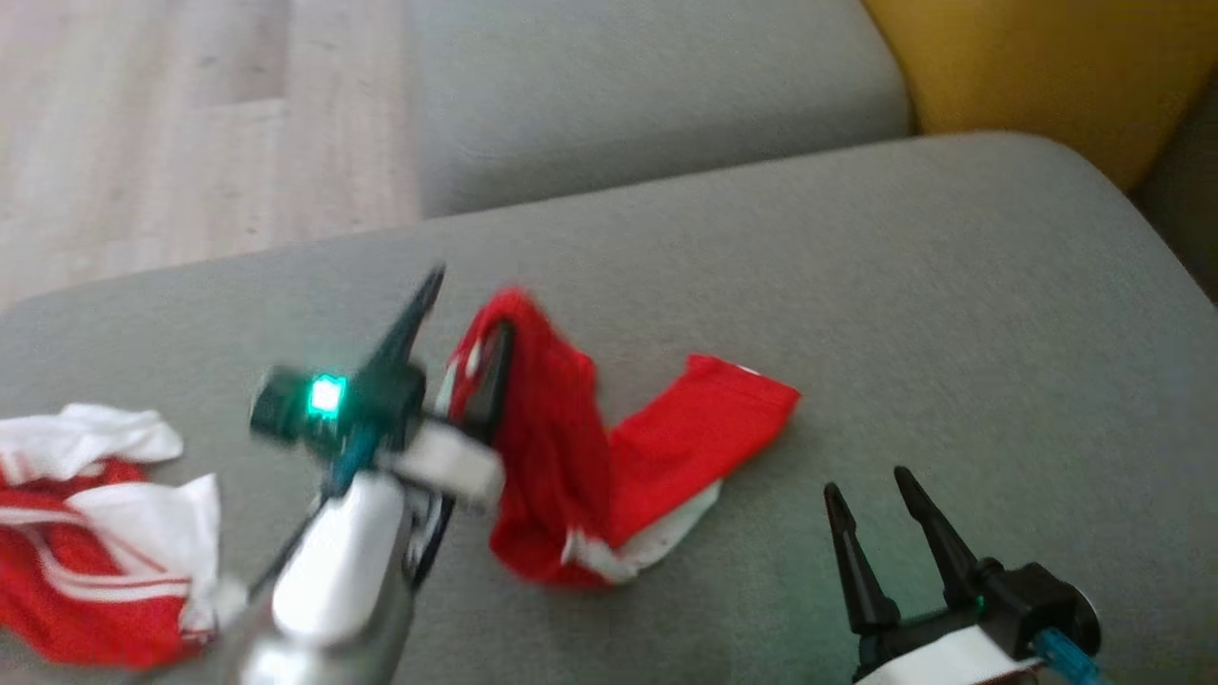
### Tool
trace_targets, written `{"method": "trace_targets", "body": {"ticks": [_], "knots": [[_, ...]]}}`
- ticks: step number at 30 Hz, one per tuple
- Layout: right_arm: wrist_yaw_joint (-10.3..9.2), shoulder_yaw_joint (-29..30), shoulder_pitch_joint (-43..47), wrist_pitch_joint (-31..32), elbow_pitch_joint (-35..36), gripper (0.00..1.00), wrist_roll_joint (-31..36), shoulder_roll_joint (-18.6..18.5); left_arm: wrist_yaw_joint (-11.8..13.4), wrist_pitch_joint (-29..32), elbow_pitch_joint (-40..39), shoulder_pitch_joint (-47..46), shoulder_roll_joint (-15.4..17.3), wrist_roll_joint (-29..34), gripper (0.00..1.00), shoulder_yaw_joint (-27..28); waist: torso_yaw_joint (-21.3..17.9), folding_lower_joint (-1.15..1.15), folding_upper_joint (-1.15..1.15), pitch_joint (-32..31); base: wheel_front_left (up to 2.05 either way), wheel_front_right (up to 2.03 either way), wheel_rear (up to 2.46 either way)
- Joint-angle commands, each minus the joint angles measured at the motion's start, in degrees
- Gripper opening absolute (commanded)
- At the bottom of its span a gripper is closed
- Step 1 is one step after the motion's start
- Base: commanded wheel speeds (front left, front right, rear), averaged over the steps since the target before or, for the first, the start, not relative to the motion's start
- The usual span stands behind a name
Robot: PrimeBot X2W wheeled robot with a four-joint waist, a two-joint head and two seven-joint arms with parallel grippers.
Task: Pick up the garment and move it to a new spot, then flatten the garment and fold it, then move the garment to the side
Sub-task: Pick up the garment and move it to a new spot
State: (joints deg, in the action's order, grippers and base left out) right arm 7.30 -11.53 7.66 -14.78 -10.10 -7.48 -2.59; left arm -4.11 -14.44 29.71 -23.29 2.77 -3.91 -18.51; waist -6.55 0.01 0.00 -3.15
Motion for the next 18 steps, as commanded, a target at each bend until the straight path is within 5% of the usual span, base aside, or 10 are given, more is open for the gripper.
{"method": "trace_targets", "body": {"ticks": [1, 10, 18], "knots": [[0.19, -1.81, -3.16, -0.22, 1.8, 1.0, 0.61, -0.29, -0.17, -0.56, -1.05, -6.65, 0.19, 0.53, 1.0, 1.12, -3.49, -0.01, 0.0, 3.03, 0.0, 0.0, 0.0], [0.19, -2.46, -5.32, -0.22, 2.01, 1.0, 0.66, -0.29, 2.42, -0.56, 1.22, -22.74, 0.12, -1.06, 1.0, -3.62, -6.19, -0.01, 0.0, 8.89, 0.0, 0.0, 0.0], [0.19, -2.77, -6.76, -0.22, 1.66, 1.0, -0.04, -0.29, -1.96, 4.61, 22.89, -17.06, 0.11, -7.86, 1.0, -14.07, -4.21, -0.01, 0.0, 12.4, 0.0, 0.0, 0.0]]}}
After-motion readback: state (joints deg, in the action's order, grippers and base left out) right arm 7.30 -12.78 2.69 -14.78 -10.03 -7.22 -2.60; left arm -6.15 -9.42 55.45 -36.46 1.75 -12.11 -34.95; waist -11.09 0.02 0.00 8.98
